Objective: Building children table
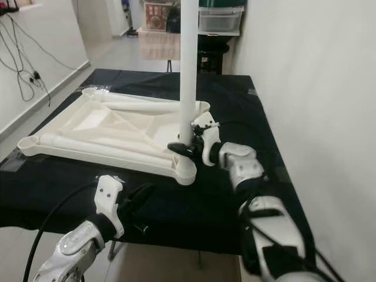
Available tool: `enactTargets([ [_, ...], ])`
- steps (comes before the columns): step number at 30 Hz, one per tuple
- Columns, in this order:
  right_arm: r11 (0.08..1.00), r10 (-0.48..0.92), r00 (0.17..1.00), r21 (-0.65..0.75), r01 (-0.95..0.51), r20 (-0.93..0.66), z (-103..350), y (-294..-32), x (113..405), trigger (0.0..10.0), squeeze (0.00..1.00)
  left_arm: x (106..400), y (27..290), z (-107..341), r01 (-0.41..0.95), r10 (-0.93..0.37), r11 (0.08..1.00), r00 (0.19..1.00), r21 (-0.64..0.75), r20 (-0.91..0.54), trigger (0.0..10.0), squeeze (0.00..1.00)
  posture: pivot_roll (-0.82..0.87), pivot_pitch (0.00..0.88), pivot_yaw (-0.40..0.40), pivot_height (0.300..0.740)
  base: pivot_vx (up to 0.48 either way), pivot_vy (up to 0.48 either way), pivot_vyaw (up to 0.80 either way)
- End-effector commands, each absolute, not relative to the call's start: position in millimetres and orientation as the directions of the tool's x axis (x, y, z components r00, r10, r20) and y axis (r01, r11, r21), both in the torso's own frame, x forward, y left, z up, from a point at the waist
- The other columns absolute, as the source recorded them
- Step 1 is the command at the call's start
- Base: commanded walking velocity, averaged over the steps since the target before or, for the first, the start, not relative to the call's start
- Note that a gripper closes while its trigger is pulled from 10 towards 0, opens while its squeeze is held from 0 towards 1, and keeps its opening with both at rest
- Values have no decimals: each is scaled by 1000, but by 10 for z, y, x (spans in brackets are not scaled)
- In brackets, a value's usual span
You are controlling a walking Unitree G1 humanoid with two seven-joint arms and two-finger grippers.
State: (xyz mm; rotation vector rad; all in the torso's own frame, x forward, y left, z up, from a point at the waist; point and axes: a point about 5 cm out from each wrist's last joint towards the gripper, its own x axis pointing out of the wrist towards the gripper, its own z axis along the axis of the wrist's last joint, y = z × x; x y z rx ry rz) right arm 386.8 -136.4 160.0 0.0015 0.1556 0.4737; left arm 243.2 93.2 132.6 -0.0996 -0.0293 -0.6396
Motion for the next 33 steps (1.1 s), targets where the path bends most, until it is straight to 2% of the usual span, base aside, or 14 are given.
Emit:
enactTargets([
  [1,970,242,928,88,-226,-283,1249,-1387,3730,0,0,2446,949,1318,591,-588,801,807,-93,58,0,0,-32,16,-13,740,0,0,0],
  [4,958,287,917,93,-272,-277,1198,-1238,3661,0,0,2458,944,1315,598,-595,796,802,-92,54,0,0,-36,11,-5,740,0,0,0],
  [12,953,301,914,42,-301,-272,1296,-1291,3793,0,0,2474,936,1315,592,-589,800,806,-96,61,0,0,-32,11,-26,740,0,0,0],
  [13,935,353,905,62,-349,-237,1373,-1249,3805,10000,1000,2477,935,1317,587,-584,804,809,-92,60,10000,0,-23,8,-29,740,0,0,0],
  [18,872,489,860,101,-479,-147,1560,-1157,3806,10000,1000,2482,933,1318,582,-579,809,813,-86,58,10000,0,-19,5,-28,740,0,0,0],
  [19,824,565,817,107,-556,-112,1640,-1139,3805,10000,1000,2484,930,1317,585,-582,807,811,-85,57,10000,0,-19,4,-28,740,0,0,0],
  [20,742,670,737,83,-665,-85,1719,-1120,3786,10000,1000,2485,925,1317,587,-585,805,809,-86,57,10000,0,-20,1,-28,740,0,0,0],
  [22,742,670,737,83,-665,-85,1719,-1120,3786,10000,1000,2485,925,1317,587,-585,805,809,-86,57,10000,0,-20,1,-28,740,0,0,0],
  [23,666,745,662,60,-743,-78,1764,-1111,3764,10000,831,2487,921,1317,589,-587,803,808,-86,56,10000,0,-20,1,-28,740,0,0,0],
  [24,577,814,574,13,-817,-90,1783,-1120,3734,10000,0,2486,918,1316,591,-588,802,807,-87,56,10000,0,-19,0,-28,740,0,0,0],
  [26,479,873,474,17,-878,-117,1785,-1166,3728,10000,0,2482,915,1316,591,-589,802,806,-88,56,10000,0,-14,1,-35,740,0,0,0],
  [33,512,853,497,66,-856,-160,1700,-1240,3782,10000,0,2471,906,1321,589,-586,804,808,-84,57,10000,0,3,4,-49,740,0,0,0],
])
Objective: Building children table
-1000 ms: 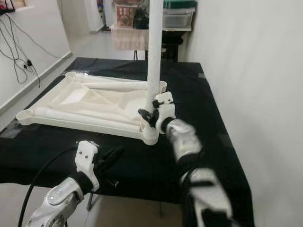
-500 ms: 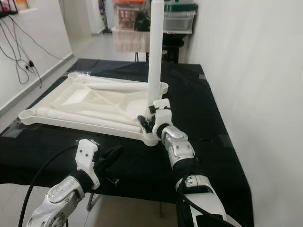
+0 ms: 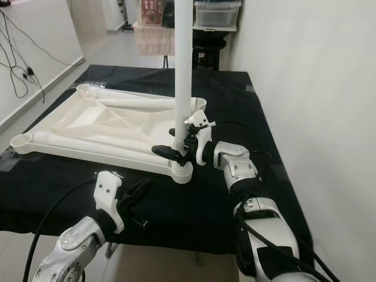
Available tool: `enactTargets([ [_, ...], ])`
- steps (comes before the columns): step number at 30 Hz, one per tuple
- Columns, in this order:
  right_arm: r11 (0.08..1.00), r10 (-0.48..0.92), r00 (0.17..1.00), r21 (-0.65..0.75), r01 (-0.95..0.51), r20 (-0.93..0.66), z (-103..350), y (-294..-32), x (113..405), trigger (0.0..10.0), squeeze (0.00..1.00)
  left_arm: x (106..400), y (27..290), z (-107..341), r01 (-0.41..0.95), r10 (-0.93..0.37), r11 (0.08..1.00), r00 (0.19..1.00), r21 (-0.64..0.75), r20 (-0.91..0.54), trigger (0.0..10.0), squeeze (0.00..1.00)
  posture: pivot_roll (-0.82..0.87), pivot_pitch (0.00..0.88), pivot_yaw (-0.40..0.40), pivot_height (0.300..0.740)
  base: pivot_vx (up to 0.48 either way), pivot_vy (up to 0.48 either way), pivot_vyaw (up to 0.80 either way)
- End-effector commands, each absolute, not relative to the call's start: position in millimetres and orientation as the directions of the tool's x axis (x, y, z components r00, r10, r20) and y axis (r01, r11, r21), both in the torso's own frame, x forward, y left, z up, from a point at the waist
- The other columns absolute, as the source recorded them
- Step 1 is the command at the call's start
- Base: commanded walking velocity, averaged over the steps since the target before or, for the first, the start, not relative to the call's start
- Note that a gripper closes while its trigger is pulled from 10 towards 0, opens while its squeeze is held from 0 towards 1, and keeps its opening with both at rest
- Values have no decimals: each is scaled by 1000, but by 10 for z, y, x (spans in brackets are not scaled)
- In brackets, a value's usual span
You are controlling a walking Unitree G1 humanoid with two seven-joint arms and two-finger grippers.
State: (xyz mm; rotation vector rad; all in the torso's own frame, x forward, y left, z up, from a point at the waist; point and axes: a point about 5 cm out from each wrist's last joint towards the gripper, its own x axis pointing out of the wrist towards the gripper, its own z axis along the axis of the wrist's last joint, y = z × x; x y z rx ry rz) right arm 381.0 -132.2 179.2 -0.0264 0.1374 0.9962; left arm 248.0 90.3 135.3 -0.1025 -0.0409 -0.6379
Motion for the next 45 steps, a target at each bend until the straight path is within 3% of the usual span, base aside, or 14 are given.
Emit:
enactTargets([
  [1,513,852,496,79,-855,-164,1677,-1254,3778,4039,0,2467,905,1323,587,-585,805,809,-83,57,10000,0,6,4,-50,740,0,0,0],
  [3,512,853,495,85,-855,-166,1663,-1265,3773,4039,0,2465,904,1324,587,-584,806,810,-83,57,10000,0,6,5,-50,740,0,0,0],
  [4,512,853,495,84,-855,-163,1660,-1280,3772,0,0,2464,904,1324,586,-583,806,810,-83,57,10000,0,6,5,-50,740,0,0,0],
  [13,515,854,504,85,-853,-128,1665,-1396,3759,0,0,2458,905,1327,589,-586,804,808,-85,55,10000,0,-4,11,-42,740,0,0,0],
  [18,704,709,695,79,-705,-120,1541,-1556,3758,0,0,2451,912,1329,588,-586,804,809,-89,56,10000,0,-14,16,-43,740,0,0,0],
  [22,974,228,969,18,-227,-96,1306,-1433,3577,0,0,2454,928,1330,590,-588,802,807,-91,54,10000,0,-17,23,-25,740,0,0,0],
  [33,957,280,953,-41,-286,-114,1291,-1387,3630,0,0,2487,917,1301,599,-597,795,801,-96,47,10000,0,-32,0,-21,740,0,0,0],
  [34,954,293,949,-37,-299,-119,1295,-1373,3629,3686,0,2487,916,1299,597,-596,796,802,-95,47,10000,0,-27,0,-24,740,0,0,0],
  [35,936,348,932,-8,-351,-104,1317,-1335,3625,10000,631,2485,915,1296,597,-595,797,802,-95,47,10000,0,-25,0,-26,740,0,0,0],
  [39,921,390,916,11,-391,-95,1344,-1290,3603,10000,631,2483,914,1294,597,-595,797,802,-95,46,10000,0,-25,0,-26,740,0,0,0],
  [40,875,484,872,38,-483,-66,1423,-1235,3590,10000,1000,2482,912,1293,597,-596,796,802,-95,46,10000,0,-23,0,-25,740,0,0,0],
  [42,823,567,823,44,-566,-40,1518,-1226,3593,10000,1000,2481,911,1294,598,-596,796,802,-95,46,10000,0,-24,0,-24,740,0,0,0],
  [44,749,663,748,19,-663,-31,1598,-1238,3598,10000,894,2480,910,1294,597,-596,796,802,-96,46,10000,0,-24,0,-26,740,0,0,0],
  [45,693,720,693,-1,-721,-30,1645,-1257,3607,10000,365,2481,909,1295,598,-596,796,801,-97,47,10000,0,-24,0,-26,740,0,0,0],
])
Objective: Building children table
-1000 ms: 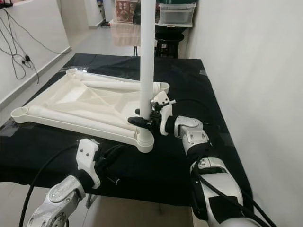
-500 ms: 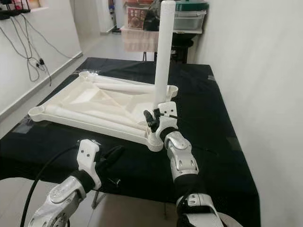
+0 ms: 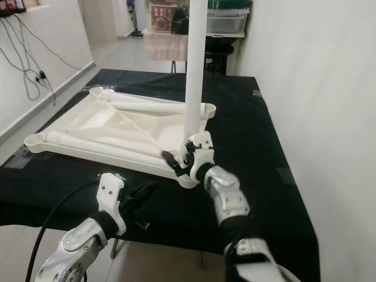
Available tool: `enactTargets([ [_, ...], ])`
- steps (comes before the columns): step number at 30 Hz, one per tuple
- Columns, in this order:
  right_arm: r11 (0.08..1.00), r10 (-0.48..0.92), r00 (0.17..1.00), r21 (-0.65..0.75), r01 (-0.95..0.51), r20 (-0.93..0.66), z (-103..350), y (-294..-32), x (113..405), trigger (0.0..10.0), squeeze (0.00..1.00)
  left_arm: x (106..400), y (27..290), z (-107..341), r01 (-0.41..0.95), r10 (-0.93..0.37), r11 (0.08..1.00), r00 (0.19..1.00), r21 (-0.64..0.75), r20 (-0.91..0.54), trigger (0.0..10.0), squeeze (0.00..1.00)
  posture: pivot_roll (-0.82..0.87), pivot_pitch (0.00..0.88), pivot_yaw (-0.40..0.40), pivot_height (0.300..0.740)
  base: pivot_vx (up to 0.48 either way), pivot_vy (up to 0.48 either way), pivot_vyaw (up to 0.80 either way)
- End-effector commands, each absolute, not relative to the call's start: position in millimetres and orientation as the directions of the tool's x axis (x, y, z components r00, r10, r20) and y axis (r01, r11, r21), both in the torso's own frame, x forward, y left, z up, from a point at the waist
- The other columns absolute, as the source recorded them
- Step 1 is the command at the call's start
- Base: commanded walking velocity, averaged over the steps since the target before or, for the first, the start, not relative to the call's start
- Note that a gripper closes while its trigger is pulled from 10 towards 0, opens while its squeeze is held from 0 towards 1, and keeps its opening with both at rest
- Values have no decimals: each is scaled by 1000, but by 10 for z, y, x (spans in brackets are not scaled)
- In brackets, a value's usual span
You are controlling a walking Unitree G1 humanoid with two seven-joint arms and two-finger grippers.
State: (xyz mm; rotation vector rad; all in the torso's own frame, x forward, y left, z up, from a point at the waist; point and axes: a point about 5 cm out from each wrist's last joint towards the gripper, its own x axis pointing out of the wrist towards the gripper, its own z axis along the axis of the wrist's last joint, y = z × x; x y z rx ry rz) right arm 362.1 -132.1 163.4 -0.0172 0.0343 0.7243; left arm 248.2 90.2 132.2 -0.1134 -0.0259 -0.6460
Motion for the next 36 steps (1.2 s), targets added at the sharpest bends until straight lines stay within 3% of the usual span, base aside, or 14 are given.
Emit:
enactTargets([
  [1,693,720,693,-1,-721,-30,1645,-1257,3607,10000,365,2481,909,1295,598,-596,796,801,-97,47,10000,0,-24,0,-26,740,0,0,0],
  [2,627,777,628,-27,-779,-44,1683,-1294,3627,10000,0,2481,907,1295,598,-596,796,801,-98,48,10000,0,-21,0,-26,740,0,0,0],
  [7,509,858,509,-12,-861,-65,1811,-1388,3707,10000,0,2482,905,1294,597,-595,796,802,-99,49,10000,0,-16,0,-28,740,0,0,0],
  [10,493,868,490,23,-870,-78,1903,-1436,3775,10000,0,2482,904,1297,596,-594,797,803,-100,49,10000,0,-16,0,-30,740,0,0,0],
  [11,484,873,481,33,-874,-78,1912,-1441,3779,9020,0,2482,904,1297,595,-594,797,803,-101,49,10000,0,-16,0,-30,740,0,0,0],
  [12,484,873,481,33,-874,-78,1912,-1441,3779,9020,0,2482,904,1297,595,-594,797,803,-101,49,10000,0,-16,0,-30,740,0,0,0],
  [13,482,875,478,36,-875,-78,1920,-1447,3784,0,0,2481,902,1299,595,-593,797,803,-101,50,10000,0,-15,0,-35,740,0,0,0],
  [21,487,872,484,30,-873,-69,1890,-1507,3774,0,0,2478,899,1308,593,-591,799,805,-102,52,10000,0,-19,2,-33,740,0,0,0],
  [28,581,814,580,16,-814,-25,1768,-1623,3693,0,0,2476,912,1321,593,-591,798,805,-104,54,10000,0,-31,17,-23,740,0,0,0],
  [29,673,740,672,23,-739,-45,1652,-1582,3660,0,0,2475,923,1322,593,-591,798,805,-103,54,10000,0,-32,20,-23,740,0,0,0],
  [30,878,478,877,73,-474,-54,1478,-1546,3643,0,0,2475,935,1321,592,-590,799,805,-102,53,10000,0,-37,22,-26,740,0,0,0],
  [31,878,478,877,73,-474,-54,1478,-1546,3643,0,0,2475,935,1321,592,-590,799,805,-102,53,10000,0,-37,22,-26,740,0,0,0],
  [32,956,291,947,3,-293,-136,1273,-1457,3485,0,0,2477,945,1329,592,-590,799,805,-102,53,10000,0,-39,27,-22,740,0,0,0],
  [36,973,201,976,-97,-209,-83,1341,-1404,3422,0,0,2484,959,1327,593,-591,799,805,-101,51,10000,0,-35,30,-8,740,0,0,0],
])
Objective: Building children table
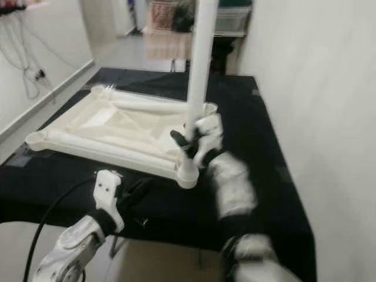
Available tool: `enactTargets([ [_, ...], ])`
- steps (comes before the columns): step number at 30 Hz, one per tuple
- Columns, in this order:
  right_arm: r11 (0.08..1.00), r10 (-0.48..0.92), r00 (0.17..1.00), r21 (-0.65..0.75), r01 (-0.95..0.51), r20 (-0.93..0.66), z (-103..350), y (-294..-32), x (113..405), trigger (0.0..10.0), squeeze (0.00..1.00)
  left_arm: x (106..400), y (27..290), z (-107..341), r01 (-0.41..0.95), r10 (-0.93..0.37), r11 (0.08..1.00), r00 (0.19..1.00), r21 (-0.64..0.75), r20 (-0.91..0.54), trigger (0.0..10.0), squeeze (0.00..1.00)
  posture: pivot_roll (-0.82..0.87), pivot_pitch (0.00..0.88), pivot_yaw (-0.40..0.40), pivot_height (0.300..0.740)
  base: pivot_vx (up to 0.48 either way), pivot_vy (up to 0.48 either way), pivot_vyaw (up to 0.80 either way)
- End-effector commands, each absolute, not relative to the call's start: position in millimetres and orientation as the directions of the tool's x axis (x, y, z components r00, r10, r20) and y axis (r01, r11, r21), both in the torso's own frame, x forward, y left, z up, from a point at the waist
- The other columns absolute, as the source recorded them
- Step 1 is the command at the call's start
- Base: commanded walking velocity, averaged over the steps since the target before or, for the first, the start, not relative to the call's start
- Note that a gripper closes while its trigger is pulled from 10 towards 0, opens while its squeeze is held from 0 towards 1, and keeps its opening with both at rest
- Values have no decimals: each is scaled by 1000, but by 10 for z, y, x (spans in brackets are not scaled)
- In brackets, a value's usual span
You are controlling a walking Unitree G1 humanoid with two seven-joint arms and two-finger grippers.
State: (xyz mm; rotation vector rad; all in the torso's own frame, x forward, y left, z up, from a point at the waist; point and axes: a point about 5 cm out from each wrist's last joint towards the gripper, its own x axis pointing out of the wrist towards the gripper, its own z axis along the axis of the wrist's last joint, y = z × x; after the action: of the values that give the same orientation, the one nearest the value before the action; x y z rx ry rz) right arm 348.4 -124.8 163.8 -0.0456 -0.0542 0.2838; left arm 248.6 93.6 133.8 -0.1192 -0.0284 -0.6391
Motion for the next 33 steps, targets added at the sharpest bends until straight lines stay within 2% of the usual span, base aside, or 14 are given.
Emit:
enactTargets([
  [1,978,188,980,-80,-193,-72,1384,-1379,3435,0,0,2488,972,1322,592,-590,800,806,-99,49,10000,0,-43,27,-1,740,0,0,0],
  [7,963,252,961,-64,-260,-113,1332,-1392,3555,0,0,2493,973,1322,593,-592,799,805,-99,45,10000,0,-38,26,2,740,0,0,0],
  [8,959,266,959,-71,-274,-102,1361,-1369,3577,4392,0,2495,977,1321,589,-587,802,808,-98,46,10000,0,-32,22,-3,740,0,0,0],
  [9,946,318,944,-42,-322,-86,1395,-1332,3588,10000,0,2496,975,1319,588,-587,803,808,-98,45,10000,0,-30,19,-4,740,0,0,0],
  [10,946,318,944,-42,-322,-86,1395,-1332,3588,10000,0,2496,975,1319,588,-587,803,808,-98,45,10000,0,-30,19,-4,740,0,0,0],
  [11,894,449,892,25,-448,-55,1451,-1274,3612,10000,1000,2499,969,1313,590,-589,801,807,-98,43,10000,0,-29,14,-5,740,0,0,0],
  [14,832,554,832,58,-552,-35,1523,-1239,3614,10000,1000,2500,961,1310,592,-591,800,806,-99,42,10000,0,-26,10,-5,740,0,0,0],
  [19,784,620,783,49,-618,-54,1577,-1239,3621,10000,1000,2503,954,1306,593,-592,799,805,-101,42,10000,0,-26,7,-6,740,0,0,0],
  [20,762,646,759,15,-647,-81,1590,-1259,3656,10000,929,2504,948,1303,594,-593,798,804,-102,42,10000,0,-25,1,-8,740,0,0,0],
  [21,729,680,726,-11,-684,-102,1630,-1281,3708,10000,792,2505,941,1299,595,-594,797,804,-103,41,10000,0,-21,0,-12,740,0,0,0],
  [22,698,710,695,-17,-716,-115,1698,-1309,3773,10000,0,2505,936,1295,596,-595,796,803,-104,41,10000,0,-18,0,-13,740,0,0,0],
  [31,632,764,625,-7,-775,-163,1839,-1374,3888,10000,0,2497,922,1283,596,-596,796,802,-106,40,10000,0,-6,0,-23,740,0,0,0],
  [32,614,778,605,-4,-790,-168,1841,-1379,3881,7059,0,2492,918,1282,596,-595,796,803,-107,40,10000,0,-5,0,-27,740,0,0,0],
  [33,614,778,605,-4,-790,-168,1841,-1379,3881,7059,0,2492,918,1282,596,-595,796,803,-107,40,10000,0,-5,0,-27,740,0,0,0],
])
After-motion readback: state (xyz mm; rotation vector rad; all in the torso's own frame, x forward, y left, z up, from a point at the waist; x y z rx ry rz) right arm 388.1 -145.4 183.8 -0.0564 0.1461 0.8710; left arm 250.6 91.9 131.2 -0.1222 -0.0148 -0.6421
